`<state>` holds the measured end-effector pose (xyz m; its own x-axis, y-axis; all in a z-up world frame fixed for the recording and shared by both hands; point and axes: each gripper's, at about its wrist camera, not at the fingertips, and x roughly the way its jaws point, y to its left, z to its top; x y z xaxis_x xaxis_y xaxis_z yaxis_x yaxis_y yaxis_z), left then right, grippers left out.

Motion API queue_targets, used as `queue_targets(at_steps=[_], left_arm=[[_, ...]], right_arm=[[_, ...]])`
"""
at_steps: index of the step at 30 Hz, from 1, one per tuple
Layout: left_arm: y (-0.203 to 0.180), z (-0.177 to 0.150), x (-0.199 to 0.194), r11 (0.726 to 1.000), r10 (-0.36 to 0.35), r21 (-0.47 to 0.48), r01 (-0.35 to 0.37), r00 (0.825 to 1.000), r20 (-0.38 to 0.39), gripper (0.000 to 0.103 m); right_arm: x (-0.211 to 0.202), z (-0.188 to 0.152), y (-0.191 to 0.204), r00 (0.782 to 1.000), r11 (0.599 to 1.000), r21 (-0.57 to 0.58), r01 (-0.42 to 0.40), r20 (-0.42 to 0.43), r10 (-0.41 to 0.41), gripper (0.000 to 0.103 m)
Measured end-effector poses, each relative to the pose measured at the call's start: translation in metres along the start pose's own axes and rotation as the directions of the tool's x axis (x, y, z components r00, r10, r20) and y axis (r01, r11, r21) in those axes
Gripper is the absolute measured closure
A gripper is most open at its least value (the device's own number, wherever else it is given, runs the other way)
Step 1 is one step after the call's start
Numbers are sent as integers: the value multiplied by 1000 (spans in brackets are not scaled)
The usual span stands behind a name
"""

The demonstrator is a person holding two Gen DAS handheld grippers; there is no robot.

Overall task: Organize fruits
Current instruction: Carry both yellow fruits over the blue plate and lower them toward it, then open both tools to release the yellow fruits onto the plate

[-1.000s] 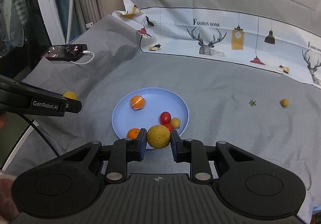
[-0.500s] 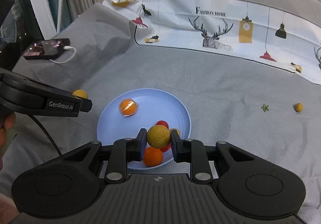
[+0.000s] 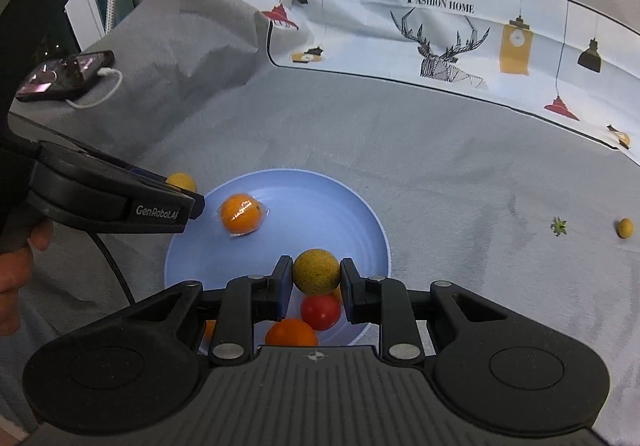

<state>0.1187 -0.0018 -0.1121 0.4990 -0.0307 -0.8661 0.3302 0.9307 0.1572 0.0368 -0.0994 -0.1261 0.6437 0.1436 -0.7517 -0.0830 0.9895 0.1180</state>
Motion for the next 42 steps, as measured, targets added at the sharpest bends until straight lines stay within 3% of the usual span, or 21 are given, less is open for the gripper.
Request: queue_targets(at_steps=[4, 5, 6, 7, 8, 9, 11, 17, 22, 25, 29, 31, 34, 38, 40, 41, 42], left_arm=[[1, 0, 9, 999, -27, 29, 27, 1000, -15, 75], [1, 1, 10, 997, -59, 54, 60, 998, -19, 63], [2, 1, 10, 993, -89, 78, 91, 996, -28, 48], [3, 1, 9, 991, -102, 89, 104, 994, -28, 17], [5, 0, 4, 992, -95, 82, 95, 995, -3, 6], [7, -2, -4, 995, -77, 67, 74, 996, 40, 1], [10, -6, -18, 996, -63, 69, 57, 995, 82, 1], [3, -25, -45, 997, -34, 67, 30, 998, 60, 1], [-22, -35, -74, 996, -46, 86, 40, 996, 73, 0], [-48, -24, -86, 994, -74, 94, 63, 991, 115, 0], [-107, 19, -75, 986, -136, 126, 113, 973, 184, 0], [-146, 48, -49, 981, -169, 134, 144, 965, 201, 0], [-209, 90, 8, 976, -175, 165, 145, 968, 181, 0], [-278, 122, 85, 961, -93, 273, 38, 977, 193, 0], [-295, 124, 115, 951, -95, 308, 29, 975, 200, 0], [-302, 123, 130, 949, -74, 316, 13, 981, 181, 0], [-302, 119, 139, 955, -79, 297, 19, 979, 190, 0]], right_arm=[[7, 2, 2, 1000, 1000, -14, -6, -5, 6, 76], [10, 2, 3, 1000, 1000, -24, -15, -11, 14, 75], [13, 2, 5, 1000, 999, -36, -19, -25, 18, 61], [14, 2, 5, 999, 999, -44, -14, -39, 13, 48], [13, 2, 6, 999, 999, -45, -4, -40, 2, 28], [9, 0, 6, 1000, 999, -44, 9, -29, -11, 22], [-1, -5, 6, 1000, 999, -42, 12, -28, -13, 22], [-40, -35, -5, 998, 997, 58, 46, -44, -44, 9], [-73, -55, -26, 993, 982, 145, 119, -11, -119, 3], [-89, -59, -53, 981, 960, 215, 180, 35, -192, 1], [-83, -56, -111, 932, 897, 308, 317, 73, -355, 1], [-63, -54, -152, 895, 843, 370, 391, 60, -442, 1], [-19, -57, -225, 844, 736, 493, 464, 6, -536, 1], [33, -67, -297, 778, 594, 602, 534, -75, -623, 1], [56, -66, -309, 755, 583, 578, 571, -92, -649, 1], [66, -68, -313, 759, 591, 557, 583, -116, -640, 1], [68, -72, -312, 750, 594, 568, 570, -63, -659, 1]])
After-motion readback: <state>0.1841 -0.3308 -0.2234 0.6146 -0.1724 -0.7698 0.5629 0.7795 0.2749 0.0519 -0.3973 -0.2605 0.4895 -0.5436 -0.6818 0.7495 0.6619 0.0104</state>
